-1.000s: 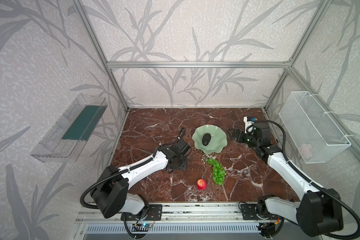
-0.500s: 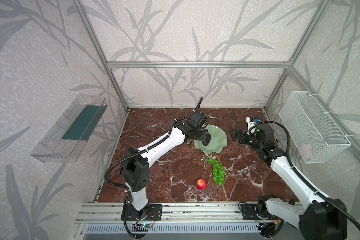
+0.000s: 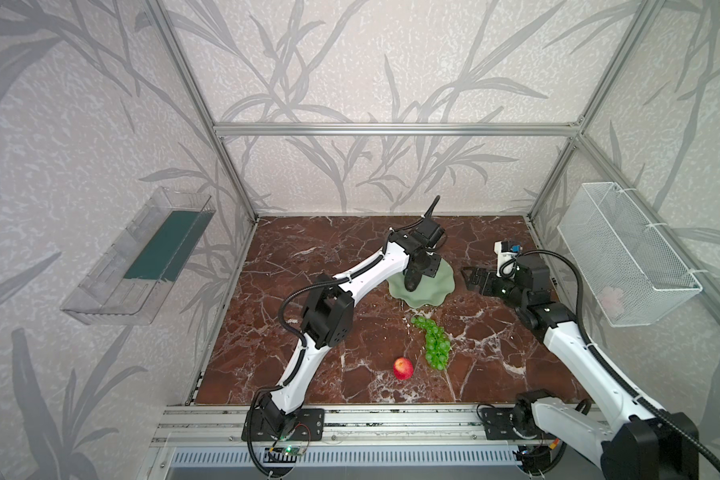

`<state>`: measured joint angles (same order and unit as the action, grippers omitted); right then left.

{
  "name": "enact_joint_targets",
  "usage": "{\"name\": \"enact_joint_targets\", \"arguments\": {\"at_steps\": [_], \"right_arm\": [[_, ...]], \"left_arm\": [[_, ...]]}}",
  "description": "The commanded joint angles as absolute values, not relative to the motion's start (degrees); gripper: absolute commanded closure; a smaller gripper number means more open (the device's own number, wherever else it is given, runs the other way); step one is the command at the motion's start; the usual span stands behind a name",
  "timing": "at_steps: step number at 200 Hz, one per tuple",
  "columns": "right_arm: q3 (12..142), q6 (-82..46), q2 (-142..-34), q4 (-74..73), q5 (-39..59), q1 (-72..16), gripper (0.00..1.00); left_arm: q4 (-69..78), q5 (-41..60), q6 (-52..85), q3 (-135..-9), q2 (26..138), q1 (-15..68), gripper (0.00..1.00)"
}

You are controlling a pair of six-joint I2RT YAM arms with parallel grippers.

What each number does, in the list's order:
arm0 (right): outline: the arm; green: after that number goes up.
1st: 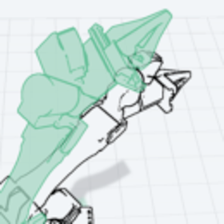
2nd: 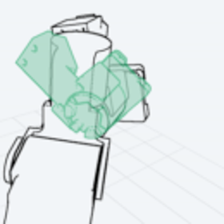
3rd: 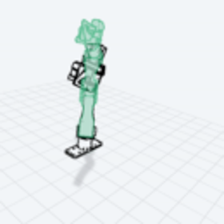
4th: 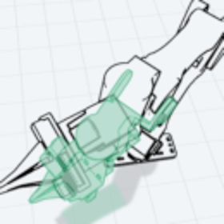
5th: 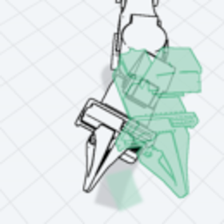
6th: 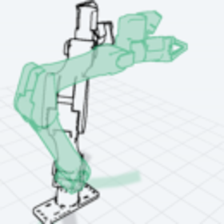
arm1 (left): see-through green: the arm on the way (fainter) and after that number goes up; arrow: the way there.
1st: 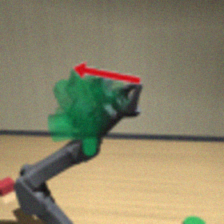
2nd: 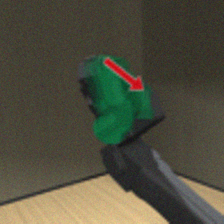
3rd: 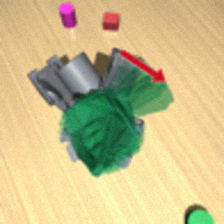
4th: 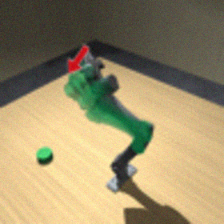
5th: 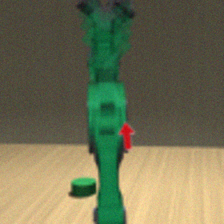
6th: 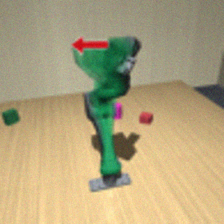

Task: Place and organize the fake fruits in the fruit bowl
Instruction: 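Lift the apple with the left gripper and lower it into the bowl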

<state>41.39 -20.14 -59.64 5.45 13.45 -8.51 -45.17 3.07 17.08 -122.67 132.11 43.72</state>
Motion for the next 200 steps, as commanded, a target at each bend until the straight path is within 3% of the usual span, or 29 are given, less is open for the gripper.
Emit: {"name": "enact_joint_targets", "arguments": {"at_steps": [1,93,200], "right_arm": [[41.5,-19.9,-57.9,6.4,12.8,-8.2,0.01],[41.7,-19.1,-57.0,7.5,13.0,-7.6,0.01],[42.4,-18.5,-56.7,9.0,13.0,-7.4,0.01]], "left_arm": [[-49.2,2.1,16.1,-124.8,134.2,44.1,0.58],[-50.4,1.2,18.0,-130.2,141.5,44.4,0.53],[-51.3,0.7,19.2,-130.6,140.0,44.5,0.29]]}}
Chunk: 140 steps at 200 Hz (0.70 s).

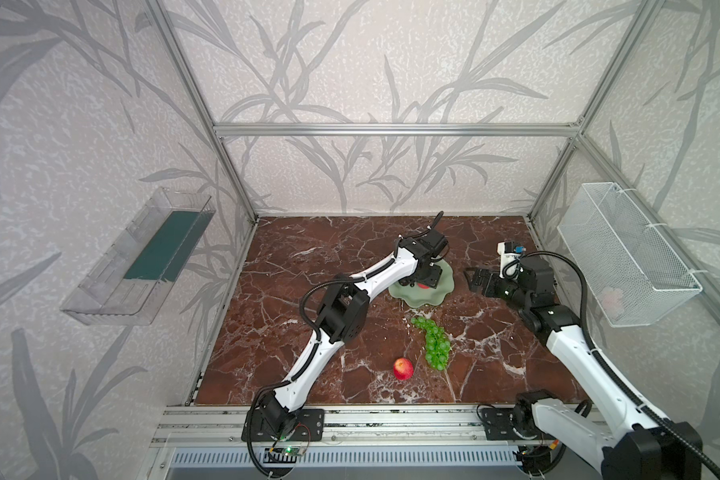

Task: Place and organize the fake fruits in the fruit bowl
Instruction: 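Lift the apple with the left gripper and lower it into the bowl, then open the left gripper and withdraw it while the right gripper reaches toward the other apple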

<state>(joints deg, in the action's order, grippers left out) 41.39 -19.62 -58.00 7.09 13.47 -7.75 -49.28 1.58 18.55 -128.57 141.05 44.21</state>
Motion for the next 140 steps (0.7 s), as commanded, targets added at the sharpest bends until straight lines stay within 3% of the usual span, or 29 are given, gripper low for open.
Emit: {"name": "enact_joint_targets", "arguments": {"at_steps": [1,89,114,140], "right_arm": [[42.4,-18.5,-56.7,9.1,13.0,-7.4,0.01],[43.8,-16.4,-55.0,16.5,16.3,-8.8,0.05],[44.3,-15.0,-54.9,20.3,13.2,-15.0,0.06],[44.3,-16.4,-54.9,23.2,9.5,-25.0,0.07]], "left_arm": [[-51.2,0.7,19.2,-130.5,140.0,44.5,0.28],[-47.4,-2.8,23.0,-127.7,127.7,44.1,0.27],[-42.6,-7.8,24.2,-121.0,118.8,43.9,0.28],[-33.0,-15.4,23.7,-105.1,106.3,43.6,0.25]]}}
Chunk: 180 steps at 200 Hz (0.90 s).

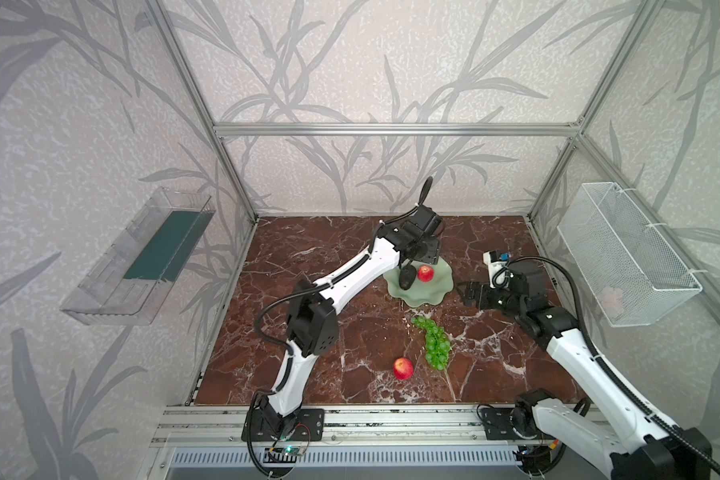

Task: Place and organize the fake fruits in the fruit bowl
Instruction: 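Open the left gripper and withdraw it while the right gripper reaches toward the other apple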

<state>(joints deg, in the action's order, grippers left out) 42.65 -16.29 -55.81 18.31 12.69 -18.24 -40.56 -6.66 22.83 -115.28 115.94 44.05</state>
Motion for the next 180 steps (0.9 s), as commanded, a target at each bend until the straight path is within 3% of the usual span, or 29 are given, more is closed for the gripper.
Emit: {"name": "enact_joint_targets", "arguments": {"at_steps": [1,28,56,78,125,180], "right_arm": [[44.2,-16.5,-54.9,23.2,9.5,-25.3,0.07],[42.1,-23.7,-54.7,22.7,7.5,-37.2,0.10],[40.9,-28.4,-54.2,24.0,-0.8,-50.6,0.10],[40.8,-32.0,-54.3,25.3,-4.7,-56.4,0.11],[42.2,-34.7,-58.5,28.8,-8.8,-63.4,0.11],[43.7,-36.1,-67.6,25.0,-5.8,-66.3,0.11]], "left_arm": [[-32.6,-15.6,23.7,-104.4,105.7,43.7,0.25],[-24.0,-21.6,24.4,-85.0,90.7,43.0,0.20],[-19.5,-26.5,26.3,-66.9,75.4,41.9,0.13],[-19.6,-28.0,28.8,-56.8,64.5,39.6,0.09],[-20.2,-30.2,31.0,-44.1,46.1,32.2,0.02],[-22.9,-30.3,33.6,-40.9,40.8,31.2,0.02]]}}
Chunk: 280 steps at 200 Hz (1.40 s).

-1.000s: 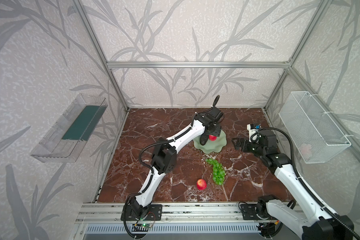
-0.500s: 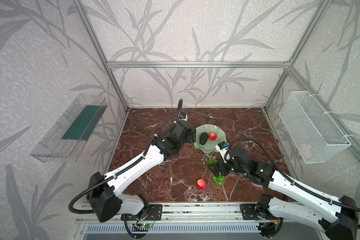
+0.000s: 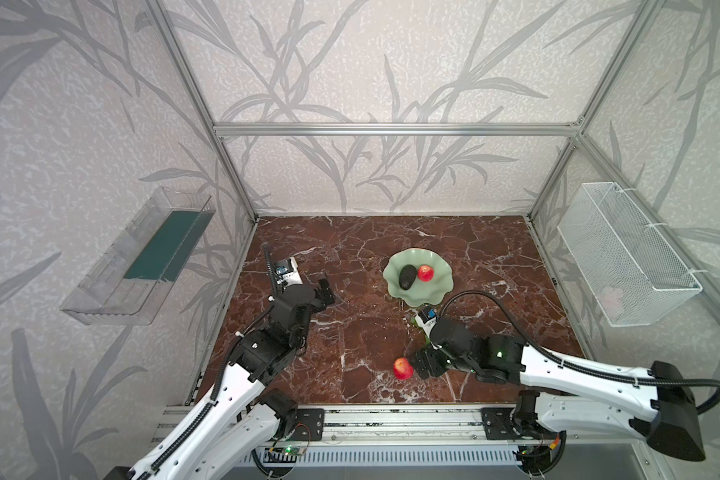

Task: Place and organize the fake fruits in the fruit bowl
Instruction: 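Open the left gripper and withdraw it while the right gripper reaches toward the other apple, then close the right gripper on the red apple beside the grapes, then lift the apple with the right gripper and carry it over the bowl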

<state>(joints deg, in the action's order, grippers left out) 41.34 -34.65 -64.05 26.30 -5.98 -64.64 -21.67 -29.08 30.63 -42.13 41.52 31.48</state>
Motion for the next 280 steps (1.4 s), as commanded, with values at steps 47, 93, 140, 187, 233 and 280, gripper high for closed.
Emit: {"name": "enact_joint_targets", "arguments": {"at_steps": [47,93,140,187,233,280], "right_arm": [[49.4,-36.0,-78.9,25.8,-5.2,-68.1,0.13],[50.7,-38.2,-84.0,24.5,-4.0,-69.2,0.16],[51.9,-38.2,-88.4,26.5,-5.5,-69.9,0.20],[52.7,-37.5,-89.8,26.8,-7.5,-70.1,0.29],[53.3,-37.1,-91.2,26.9,-7.8,-70.1,0.44],[54.6,-36.9,-88.4,29.0,-9.5,-70.1,0.58]], "left_arm": [[-23.3,-28.8,32.1,-40.9,41.0,31.1,0.02],[-24.6,-29.9,31.8,-40.8,40.7,31.0,0.02],[-25.0,-30.2,32.5,-38.8,38.4,31.0,0.02],[-25.2,-30.6,32.3,-38.1,38.0,30.8,0.02],[-25.9,-30.5,31.9,-38.1,37.5,30.6,0.02],[-24.8,-29.7,31.9,-38.4,37.6,30.5,0.02]]}}
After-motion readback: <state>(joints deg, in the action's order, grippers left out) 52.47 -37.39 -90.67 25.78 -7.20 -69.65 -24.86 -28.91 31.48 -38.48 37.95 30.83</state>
